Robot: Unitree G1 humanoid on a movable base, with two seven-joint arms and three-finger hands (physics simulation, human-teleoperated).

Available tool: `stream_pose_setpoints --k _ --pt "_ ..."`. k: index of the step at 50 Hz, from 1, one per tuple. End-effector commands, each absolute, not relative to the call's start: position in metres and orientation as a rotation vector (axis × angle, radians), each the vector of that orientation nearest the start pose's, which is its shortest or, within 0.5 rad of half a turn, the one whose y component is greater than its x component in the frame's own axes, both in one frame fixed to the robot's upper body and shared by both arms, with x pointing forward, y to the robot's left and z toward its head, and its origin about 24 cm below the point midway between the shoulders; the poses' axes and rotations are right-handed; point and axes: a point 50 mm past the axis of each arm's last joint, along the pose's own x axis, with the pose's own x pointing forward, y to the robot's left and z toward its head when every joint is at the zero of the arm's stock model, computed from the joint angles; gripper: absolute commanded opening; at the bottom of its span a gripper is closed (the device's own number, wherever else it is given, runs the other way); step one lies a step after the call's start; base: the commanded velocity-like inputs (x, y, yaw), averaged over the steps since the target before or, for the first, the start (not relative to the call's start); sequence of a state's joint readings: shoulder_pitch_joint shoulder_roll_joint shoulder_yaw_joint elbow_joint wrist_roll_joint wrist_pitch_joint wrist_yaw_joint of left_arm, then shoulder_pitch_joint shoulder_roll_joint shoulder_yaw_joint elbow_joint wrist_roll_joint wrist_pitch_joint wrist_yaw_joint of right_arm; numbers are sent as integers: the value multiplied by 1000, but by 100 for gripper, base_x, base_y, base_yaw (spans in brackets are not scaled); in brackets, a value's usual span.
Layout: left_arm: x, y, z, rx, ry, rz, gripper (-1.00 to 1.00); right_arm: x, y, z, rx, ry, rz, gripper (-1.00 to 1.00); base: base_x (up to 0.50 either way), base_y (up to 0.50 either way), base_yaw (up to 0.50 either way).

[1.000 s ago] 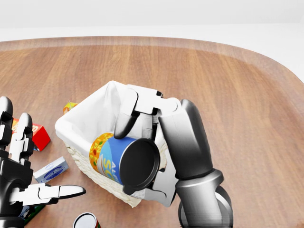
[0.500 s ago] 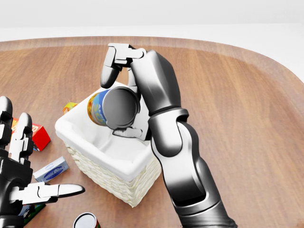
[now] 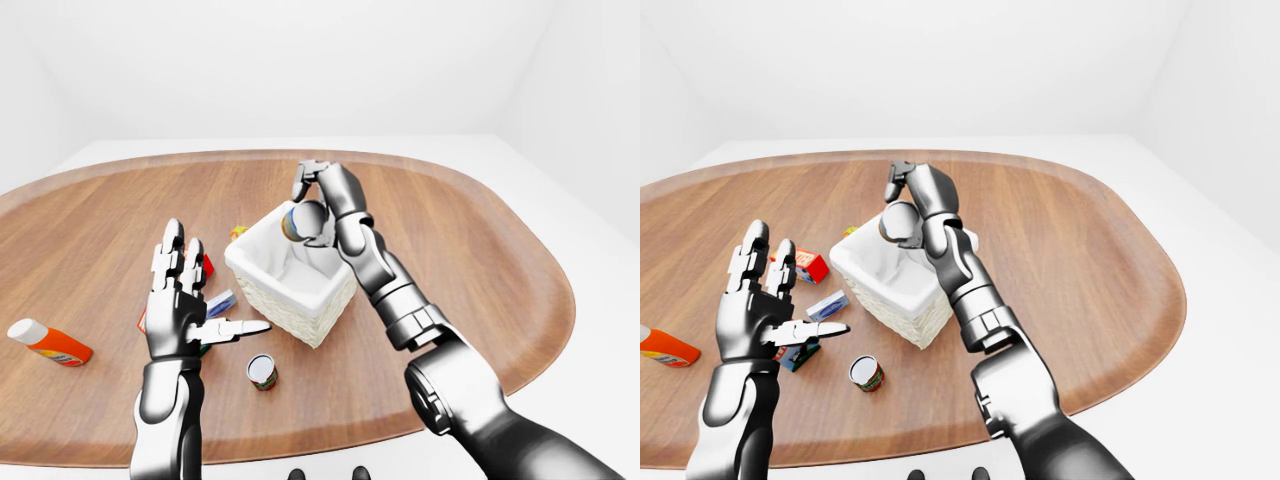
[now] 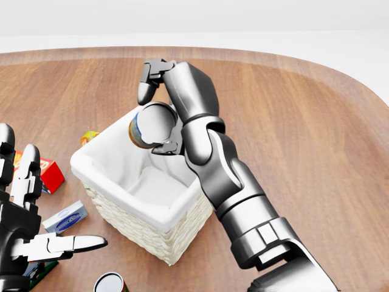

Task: Pick up the alphabet soup, and put it in the basket.

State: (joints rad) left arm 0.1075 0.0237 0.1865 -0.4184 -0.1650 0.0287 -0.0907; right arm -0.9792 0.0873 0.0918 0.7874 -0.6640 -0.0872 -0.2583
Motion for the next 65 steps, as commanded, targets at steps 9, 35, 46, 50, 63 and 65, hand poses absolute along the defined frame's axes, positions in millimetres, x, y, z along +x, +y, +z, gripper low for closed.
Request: stream_pose_setpoints --k 9,35,46,50,63,65 --pt "221 197 114 -75 -307 88 100 396 -24 154 -821 -322 59 -100 0 0 0" --pt "221 198 114 -77 -306 89 100 394 -8 153 -919 -349 77 -100 0 0 0" --pt "220 198 114 -78 -307 89 100 396 -10 154 -987 -352 72 -100 0 0 0" --pt "220 198 114 -78 -307 89 100 395 -6 154 -1000 -361 81 -100 0 0 0" --pt "221 199 113 -77 -305 90 100 395 -4 148 -1006 -304 153 -100 0 0 0" --pt "221 199 113 -78 -305 91 100 395 -4 147 -1004 -290 159 -100 0 0 0"
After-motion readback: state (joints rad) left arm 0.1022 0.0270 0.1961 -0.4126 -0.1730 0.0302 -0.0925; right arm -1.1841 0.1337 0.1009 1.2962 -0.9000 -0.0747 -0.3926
